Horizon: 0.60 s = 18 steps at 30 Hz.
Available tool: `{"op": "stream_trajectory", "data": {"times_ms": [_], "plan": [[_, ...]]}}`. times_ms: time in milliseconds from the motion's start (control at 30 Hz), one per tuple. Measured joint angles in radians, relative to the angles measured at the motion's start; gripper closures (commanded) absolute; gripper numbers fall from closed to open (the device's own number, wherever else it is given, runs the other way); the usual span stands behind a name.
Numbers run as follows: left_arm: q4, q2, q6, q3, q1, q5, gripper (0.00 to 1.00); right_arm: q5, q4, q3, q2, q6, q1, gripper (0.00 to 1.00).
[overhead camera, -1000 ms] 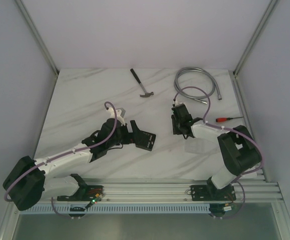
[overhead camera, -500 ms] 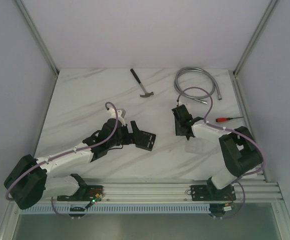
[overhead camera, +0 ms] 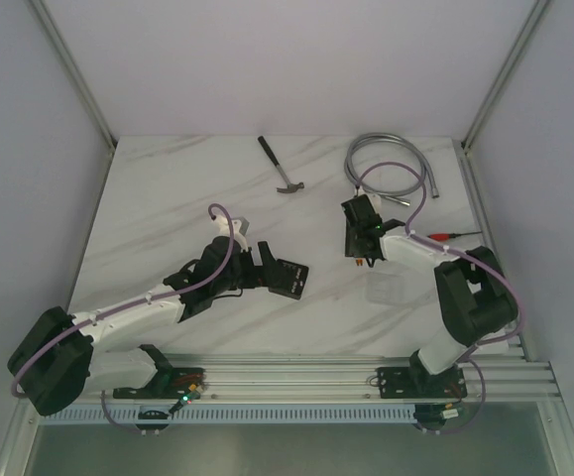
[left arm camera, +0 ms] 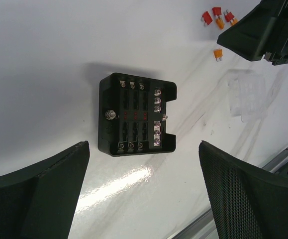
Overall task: Snap on the fuse box
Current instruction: Pick up the fuse from the center of the board.
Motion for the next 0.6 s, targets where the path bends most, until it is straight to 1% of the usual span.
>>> {"op": "stream_trajectory", "data": {"times_ms": [600], "plan": [[-0.003, 0.000, 0.007, 0.000, 0.000, 0.001, 0.00, -0.086, -0.080, 0.052, 0.087, -0.077, -0.043, 0.59]]}}
